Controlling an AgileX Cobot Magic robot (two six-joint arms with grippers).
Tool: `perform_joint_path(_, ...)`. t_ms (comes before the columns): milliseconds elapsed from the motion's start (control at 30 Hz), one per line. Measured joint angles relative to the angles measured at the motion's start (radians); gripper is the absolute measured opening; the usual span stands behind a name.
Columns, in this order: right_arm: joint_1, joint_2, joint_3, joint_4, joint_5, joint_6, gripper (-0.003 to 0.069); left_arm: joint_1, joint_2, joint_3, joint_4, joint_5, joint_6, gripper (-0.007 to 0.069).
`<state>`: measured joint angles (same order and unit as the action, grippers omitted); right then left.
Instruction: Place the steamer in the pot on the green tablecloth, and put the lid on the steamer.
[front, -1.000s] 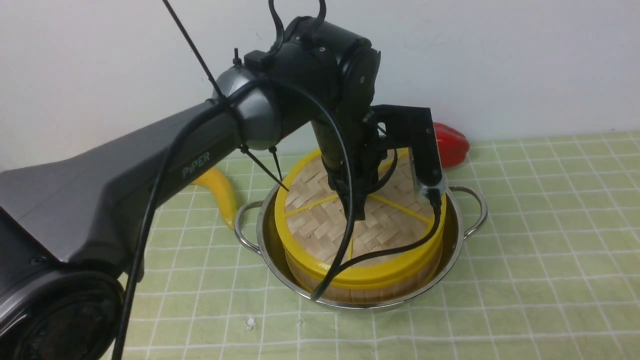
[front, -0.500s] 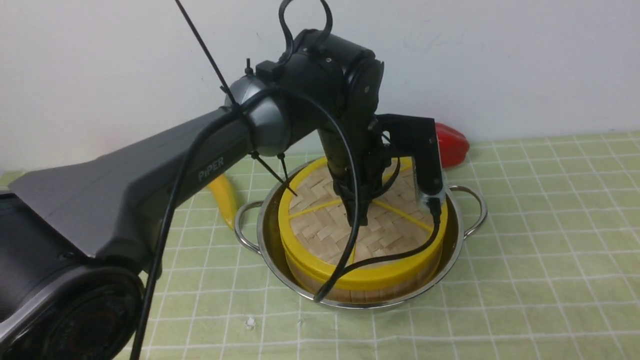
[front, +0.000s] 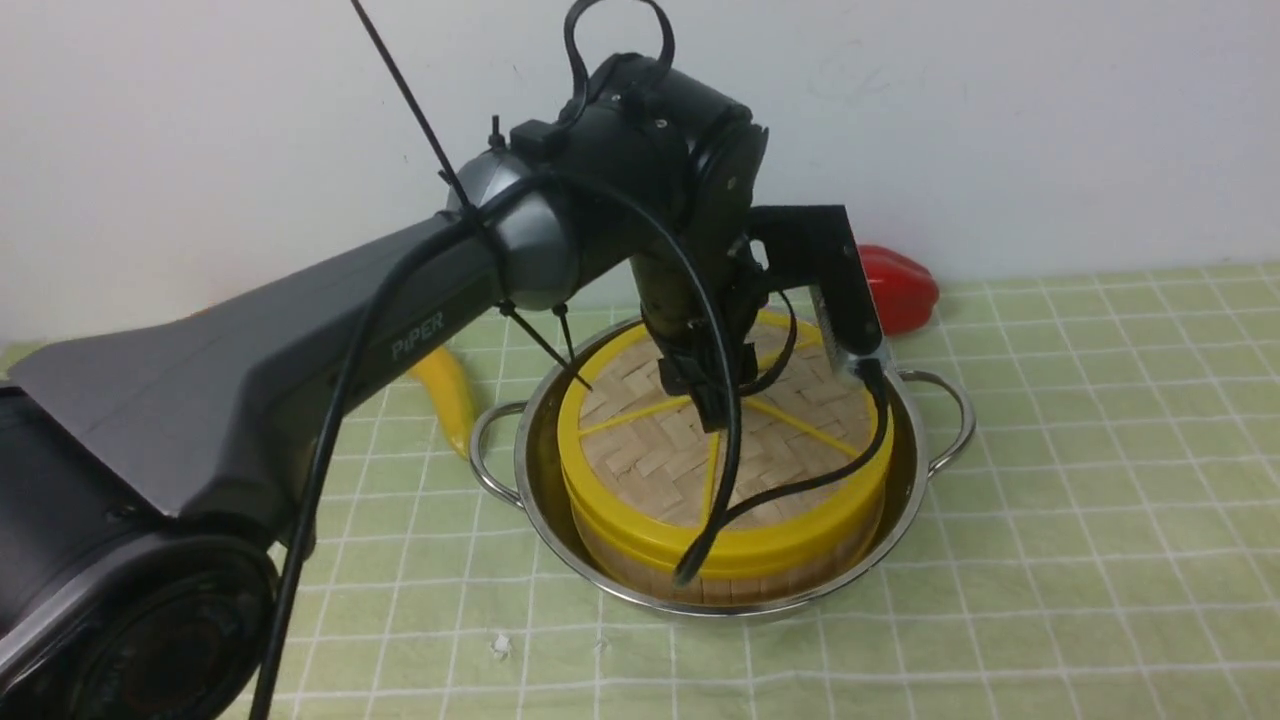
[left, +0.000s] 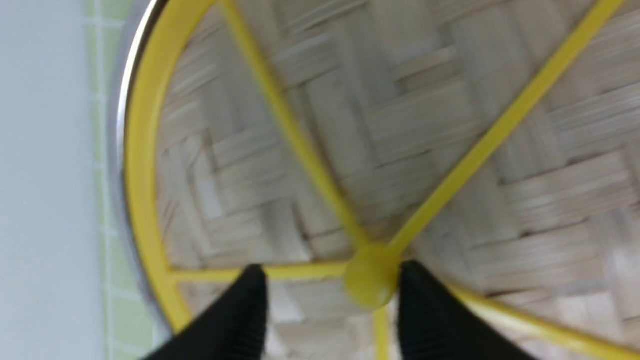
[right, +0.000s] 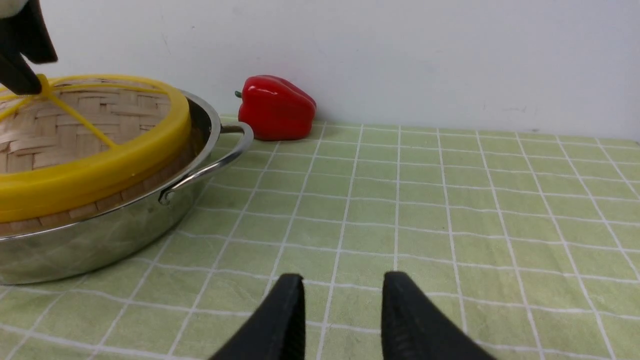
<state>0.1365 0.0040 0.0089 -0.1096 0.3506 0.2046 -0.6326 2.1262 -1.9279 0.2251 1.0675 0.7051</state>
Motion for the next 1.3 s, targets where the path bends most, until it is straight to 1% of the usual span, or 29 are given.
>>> perform_joint_path(33,0.000,0.000,0.000,0.000,0.000,0.000,0.0242,0.000,-0.025,0.000,0.019,0.000,-0.027,0.0505)
perform_joint_path(67,0.000,0.000,0.000,0.000,0.000,0.000,0.0242,0.000,-0.029,0.000,0.021,0.000,-0.030,0.0505)
perform_joint_path(100,0.000,0.000,0.000,0.000,0.000,0.000,0.0242,0.000,-0.068,0.000,0.032,-0.004,-0.059,0.0564)
perform_joint_path(167,0.000,0.000,0.000,0.000,0.000,0.000,0.0242,0.000,-0.118,0.000,0.044,-0.017,-0.102,0.0601)
perform_joint_path(233,0.000,0.000,0.000,0.000,0.000,0.000,0.0242,0.000,-0.156,0.000,0.054,-0.025,-0.133,0.0608)
perform_joint_path(267,0.000,0.000,0.000,0.000,0.000,0.000,0.0242,0.004,-0.206,0.000,0.060,-0.026,-0.197,0.0607)
perform_joint_path(300,0.000,0.000,0.000,0.000,0.000,0.000,0.0242,0.007,-0.235,0.000,0.064,-0.027,-0.235,0.0603)
perform_joint_path(367,0.000,0.000,0.000,0.000,0.000,0.000,0.0242,0.012,-0.287,0.000,0.071,-0.028,-0.310,0.0579)
perform_joint_path(467,0.000,0.000,0.000,0.000,0.000,0.000,0.0242,0.016,-0.333,0.000,0.074,-0.036,-0.366,0.0547)
perform_joint_path(533,0.000,0.000,0.000,0.000,0.000,0.000,0.0242,0.016,-0.351,0.000,0.074,-0.046,-0.383,0.0519)
perform_joint_path(667,0.000,0.000,0.000,0.000,0.000,0.000,0.0242,0.016,-0.359,0.000,0.075,-0.066,-0.384,0.0473)
perform_joint_path(733,0.000,0.000,0.000,0.000,0.000,0.000,0.0242,0.016,-0.359,0.000,0.094,-0.073,-0.364,0.0433)
perform_joint_path(867,0.000,0.000,0.000,0.000,0.000,0.000,0.0242,0.016,-0.358,0.000,0.112,-0.074,-0.351,0.0375)
perform_joint_path(900,0.000,0.000,0.000,0.000,0.000,0.000,0.0242,0.016,-0.358,0.000,0.112,-0.074,-0.350,0.0372)
perform_joint_path(933,0.000,0.000,0.000,0.000,0.000,0.000,0.0242,0.016,-0.356,0.000,0.116,-0.074,-0.348,0.0349)
perform_joint_path(1033,0.000,0.000,0.000,0.000,0.000,0.000,0.0242,0.020,-0.363,0.013,0.118,-0.060,-0.364,0.0304)
perform_joint_path(1133,0.000,0.000,0.000,0.000,0.000,0.000,0.0242,0.034,-0.400,0.082,0.116,-0.037,-0.419,0.0266)
perform_joint_path(1233,0.000,0.000,0.000,0.000,0.000,0.000,0.0242,0.080,-0.525,0.272,0.108,-0.063,-0.528,0.0227)
perform_joint_path(1267,0.000,0.000,0.000,0.000,0.000,0.000,0.0242,0.080,-0.535,0.272,0.108,-0.063,-0.536,0.0225)
perform_joint_path(1300,0.000,0.000,0.000,0.000,0.000,0.000,0.0242,0.106,-0.593,0.366,0.105,-0.098,-0.587,0.0217)
